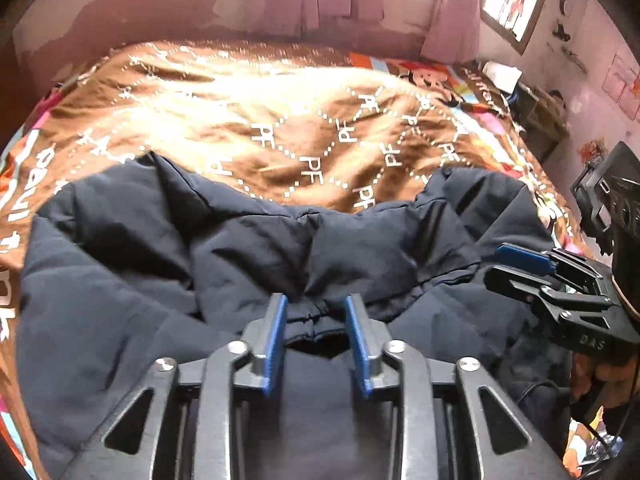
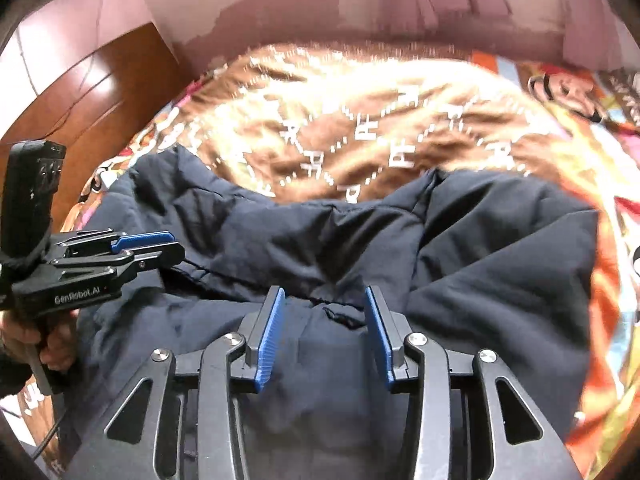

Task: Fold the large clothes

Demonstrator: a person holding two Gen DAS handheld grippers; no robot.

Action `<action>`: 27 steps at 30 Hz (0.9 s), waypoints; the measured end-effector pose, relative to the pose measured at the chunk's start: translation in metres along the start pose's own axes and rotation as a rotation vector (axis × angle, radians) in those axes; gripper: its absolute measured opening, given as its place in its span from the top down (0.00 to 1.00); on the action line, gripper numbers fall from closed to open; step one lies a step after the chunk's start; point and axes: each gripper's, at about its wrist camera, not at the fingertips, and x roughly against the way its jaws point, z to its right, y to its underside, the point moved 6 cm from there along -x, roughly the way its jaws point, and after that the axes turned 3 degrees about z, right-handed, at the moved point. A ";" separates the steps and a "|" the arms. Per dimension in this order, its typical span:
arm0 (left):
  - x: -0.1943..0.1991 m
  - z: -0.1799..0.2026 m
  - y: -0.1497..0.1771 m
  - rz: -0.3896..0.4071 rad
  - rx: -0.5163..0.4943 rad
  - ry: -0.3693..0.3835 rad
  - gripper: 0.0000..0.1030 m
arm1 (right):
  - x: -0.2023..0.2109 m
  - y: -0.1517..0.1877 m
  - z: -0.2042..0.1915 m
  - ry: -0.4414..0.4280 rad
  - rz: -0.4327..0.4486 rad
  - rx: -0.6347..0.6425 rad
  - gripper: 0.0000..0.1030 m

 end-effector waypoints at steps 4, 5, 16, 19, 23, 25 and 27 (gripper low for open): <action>0.032 0.000 0.000 0.109 0.003 -0.038 0.13 | 0.028 -0.020 0.000 0.036 0.092 -0.003 0.38; 0.034 0.002 -0.004 0.148 0.009 -0.047 0.11 | 0.034 -0.022 -0.003 0.051 0.114 -0.005 0.33; 0.124 0.012 0.012 0.327 0.046 -0.046 0.07 | 0.123 -0.015 -0.019 0.079 0.325 -0.023 0.06; 0.155 0.022 0.022 0.375 0.034 -0.055 0.05 | 0.146 -0.009 -0.027 0.081 0.362 -0.008 0.04; 0.197 0.039 0.038 0.414 0.018 -0.060 0.04 | 0.183 0.005 -0.045 0.088 0.389 0.002 0.04; 0.221 0.048 0.049 0.433 0.009 -0.061 0.04 | 0.208 0.013 -0.058 0.091 0.405 0.018 0.03; 0.242 0.056 0.059 0.448 0.004 -0.066 0.03 | 0.231 0.021 -0.070 0.092 0.419 0.034 0.03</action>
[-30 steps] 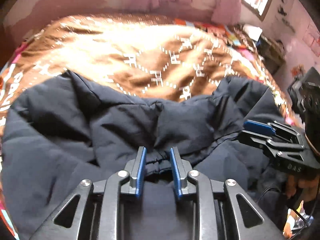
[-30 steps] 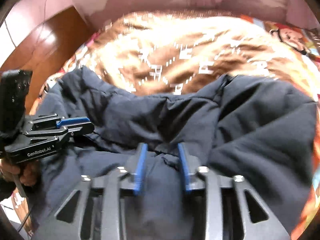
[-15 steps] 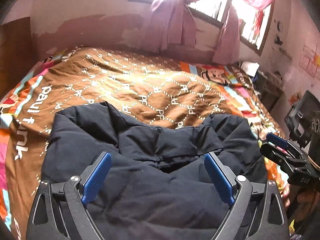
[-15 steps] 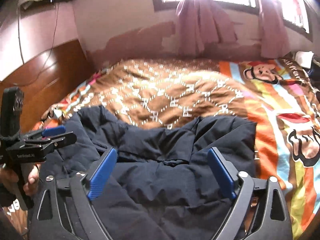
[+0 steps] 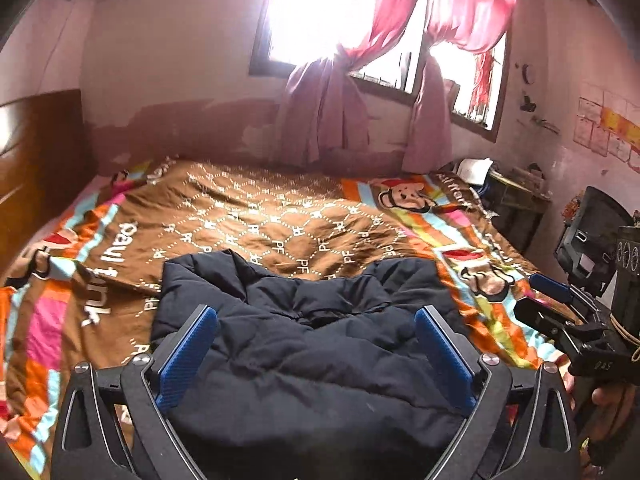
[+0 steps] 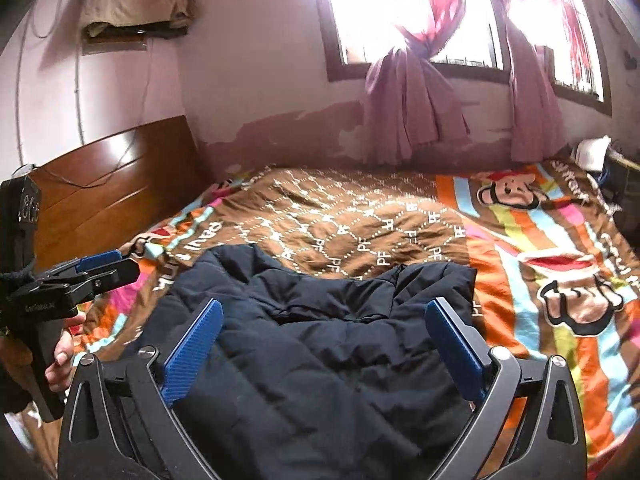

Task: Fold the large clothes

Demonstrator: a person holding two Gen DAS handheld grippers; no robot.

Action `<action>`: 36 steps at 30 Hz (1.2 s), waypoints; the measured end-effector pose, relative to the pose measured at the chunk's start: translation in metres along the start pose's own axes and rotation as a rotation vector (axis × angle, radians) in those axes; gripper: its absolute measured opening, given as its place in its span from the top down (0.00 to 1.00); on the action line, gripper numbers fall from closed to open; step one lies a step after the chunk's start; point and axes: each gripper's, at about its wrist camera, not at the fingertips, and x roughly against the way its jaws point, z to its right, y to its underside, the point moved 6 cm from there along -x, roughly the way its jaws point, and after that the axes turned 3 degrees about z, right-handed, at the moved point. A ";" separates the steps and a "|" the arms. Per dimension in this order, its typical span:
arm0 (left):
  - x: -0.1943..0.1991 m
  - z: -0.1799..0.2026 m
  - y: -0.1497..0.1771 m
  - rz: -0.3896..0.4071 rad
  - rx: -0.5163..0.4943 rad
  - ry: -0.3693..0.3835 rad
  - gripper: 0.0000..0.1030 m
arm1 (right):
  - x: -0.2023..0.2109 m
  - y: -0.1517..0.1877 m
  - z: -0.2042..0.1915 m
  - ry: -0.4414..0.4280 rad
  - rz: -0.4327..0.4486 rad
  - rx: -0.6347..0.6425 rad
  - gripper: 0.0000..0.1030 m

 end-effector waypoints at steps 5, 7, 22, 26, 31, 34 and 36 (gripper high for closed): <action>0.075 0.016 0.002 0.060 -0.029 -0.012 0.00 | 0.075 -0.004 -0.025 -0.022 0.041 0.013 0.02; 0.104 0.022 0.006 0.078 -0.051 -0.020 0.00 | 0.098 -0.003 -0.033 -0.031 0.052 0.022 0.02; 0.238 0.039 0.057 0.170 -0.022 -0.105 0.00 | 0.229 0.041 -0.087 -0.074 0.135 0.125 0.02; 0.249 0.034 0.071 0.169 -0.035 -0.130 0.00 | 0.246 0.053 -0.088 -0.054 0.133 0.125 0.02; 0.250 0.020 0.108 0.098 -0.073 -0.168 0.00 | 0.256 0.075 -0.082 -0.044 0.109 0.117 0.02; 0.245 0.010 0.132 0.051 -0.086 -0.171 0.00 | 0.254 0.096 -0.076 -0.038 0.065 0.118 0.02; 0.241 0.003 0.151 0.014 -0.093 -0.172 0.00 | 0.249 0.115 -0.073 -0.035 0.019 0.124 0.02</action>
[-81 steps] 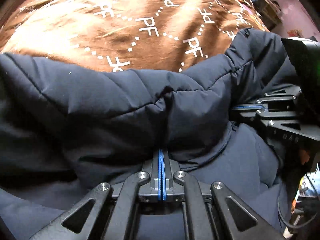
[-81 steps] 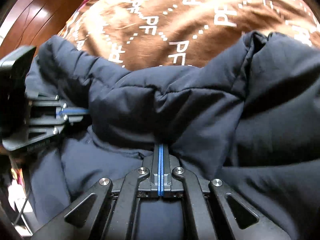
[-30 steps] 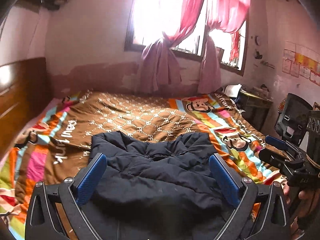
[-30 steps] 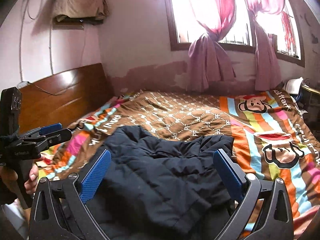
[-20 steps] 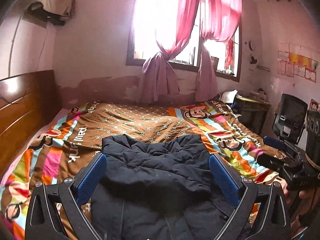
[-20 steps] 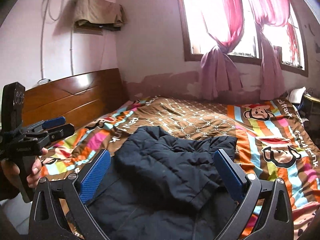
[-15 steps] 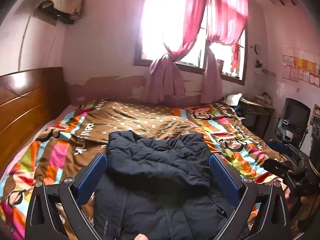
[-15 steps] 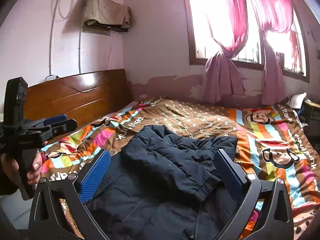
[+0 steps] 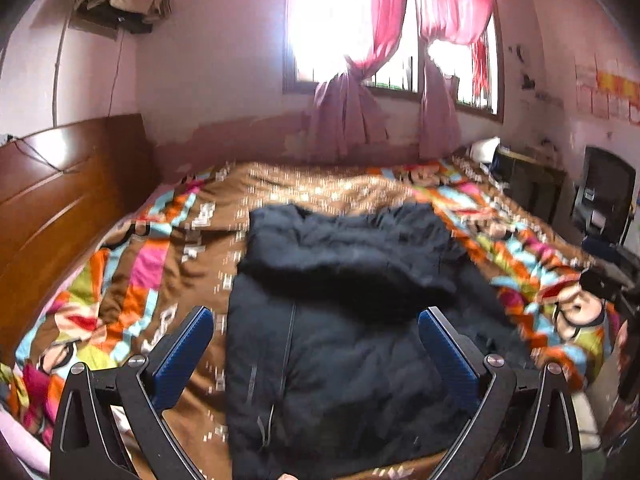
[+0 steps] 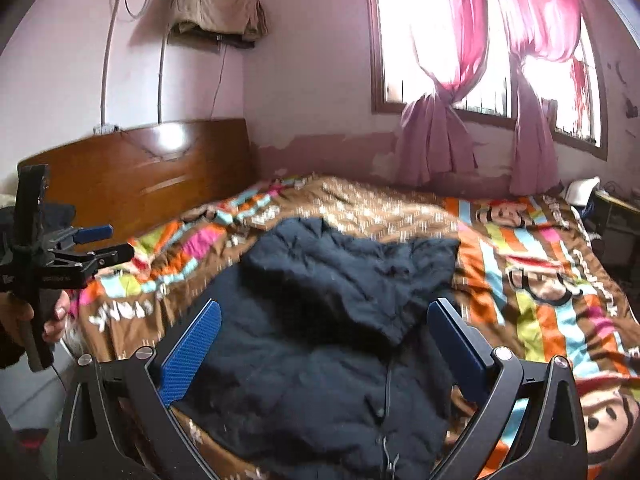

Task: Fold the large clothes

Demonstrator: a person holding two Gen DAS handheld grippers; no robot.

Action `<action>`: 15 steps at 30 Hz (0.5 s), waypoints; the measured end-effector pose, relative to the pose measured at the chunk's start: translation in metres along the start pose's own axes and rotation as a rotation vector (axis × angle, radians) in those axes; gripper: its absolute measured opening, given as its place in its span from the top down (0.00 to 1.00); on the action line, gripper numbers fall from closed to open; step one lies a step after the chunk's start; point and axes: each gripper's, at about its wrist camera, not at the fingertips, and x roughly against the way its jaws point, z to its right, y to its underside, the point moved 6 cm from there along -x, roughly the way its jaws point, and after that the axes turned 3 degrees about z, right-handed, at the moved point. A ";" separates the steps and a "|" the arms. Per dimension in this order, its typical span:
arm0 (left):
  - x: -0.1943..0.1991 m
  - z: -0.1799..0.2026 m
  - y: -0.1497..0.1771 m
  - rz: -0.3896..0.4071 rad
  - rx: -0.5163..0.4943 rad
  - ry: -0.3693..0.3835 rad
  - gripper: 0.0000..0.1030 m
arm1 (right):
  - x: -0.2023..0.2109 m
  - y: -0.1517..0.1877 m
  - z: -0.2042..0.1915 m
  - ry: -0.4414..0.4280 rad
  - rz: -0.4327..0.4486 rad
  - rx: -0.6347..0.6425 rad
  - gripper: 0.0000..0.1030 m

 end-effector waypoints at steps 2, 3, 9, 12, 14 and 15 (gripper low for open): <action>-0.005 -0.003 0.019 -0.037 -0.016 0.002 0.00 | -0.004 0.018 -0.001 -0.002 -0.042 0.013 0.02; -0.007 -0.005 0.027 -0.049 -0.023 -0.001 0.00 | -0.007 0.027 0.000 -0.002 -0.061 0.023 0.02; -0.018 -0.008 0.074 -0.121 -0.045 0.019 0.00 | -0.022 0.080 -0.002 -0.010 -0.194 0.055 0.02; -0.025 -0.013 0.094 -0.152 -0.056 0.026 0.00 | -0.030 0.106 0.000 -0.004 -0.265 0.065 0.02; -0.028 -0.014 0.108 -0.169 -0.072 0.033 0.00 | -0.034 0.124 0.000 0.006 -0.314 0.073 0.02; -0.030 -0.014 0.115 -0.175 -0.082 0.039 0.00 | -0.037 0.135 0.002 0.016 -0.346 0.079 0.02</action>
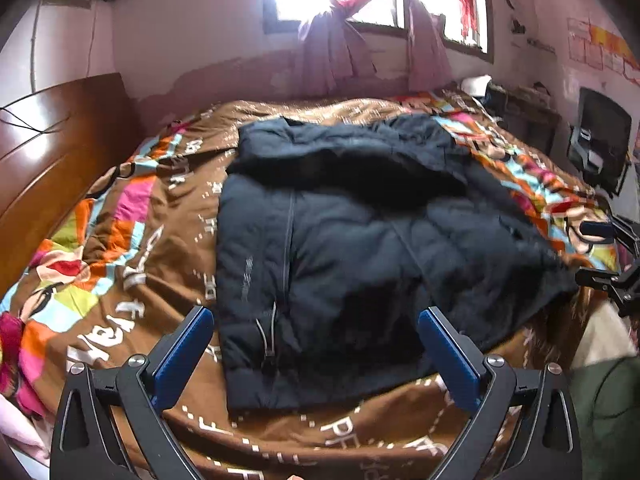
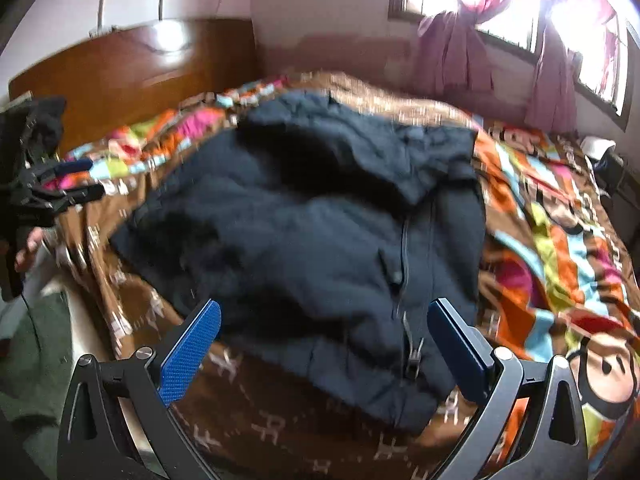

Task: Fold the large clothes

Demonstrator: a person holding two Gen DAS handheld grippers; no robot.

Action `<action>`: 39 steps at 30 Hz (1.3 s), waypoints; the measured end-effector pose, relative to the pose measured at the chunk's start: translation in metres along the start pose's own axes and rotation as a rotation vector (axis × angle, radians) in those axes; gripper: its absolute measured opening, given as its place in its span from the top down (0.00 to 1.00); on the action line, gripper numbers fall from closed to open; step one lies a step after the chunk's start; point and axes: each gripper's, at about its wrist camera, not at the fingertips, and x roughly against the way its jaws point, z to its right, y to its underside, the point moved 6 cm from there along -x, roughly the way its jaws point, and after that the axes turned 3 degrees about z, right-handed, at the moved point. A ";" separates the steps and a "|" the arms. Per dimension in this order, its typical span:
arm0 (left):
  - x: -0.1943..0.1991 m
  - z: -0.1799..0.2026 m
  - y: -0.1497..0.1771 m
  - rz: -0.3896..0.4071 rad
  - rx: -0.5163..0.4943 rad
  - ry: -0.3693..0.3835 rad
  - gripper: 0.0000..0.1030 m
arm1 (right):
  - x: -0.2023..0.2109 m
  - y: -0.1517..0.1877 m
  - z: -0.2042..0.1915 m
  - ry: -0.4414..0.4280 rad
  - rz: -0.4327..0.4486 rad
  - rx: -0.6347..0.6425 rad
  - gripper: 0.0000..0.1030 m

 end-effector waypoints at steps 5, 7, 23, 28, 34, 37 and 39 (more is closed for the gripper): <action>-0.016 0.008 0.033 -0.060 -0.082 0.013 0.00 | -0.031 0.035 0.000 0.060 -0.159 0.054 0.02; -0.022 0.013 0.042 -0.084 -0.107 0.010 0.00 | -0.041 0.042 0.002 0.090 -0.194 0.077 0.02; -0.034 0.014 0.061 -0.147 -0.116 0.032 0.00 | -0.070 0.006 0.018 0.182 -0.125 0.058 0.18; -0.028 0.018 0.060 -0.123 -0.144 0.014 0.00 | -0.061 -0.045 0.013 0.030 -0.098 -0.001 0.60; -0.033 0.020 0.059 -0.124 -0.163 -0.028 0.00 | -0.061 -0.105 0.021 -0.120 -0.084 -0.111 0.64; -0.040 0.021 0.060 -0.138 -0.187 -0.050 0.00 | -0.061 -0.121 0.026 -0.164 -0.078 -0.165 0.64; -0.044 0.021 0.060 -0.147 -0.200 -0.045 0.00 | -0.061 -0.122 0.028 -0.182 -0.079 -0.185 0.64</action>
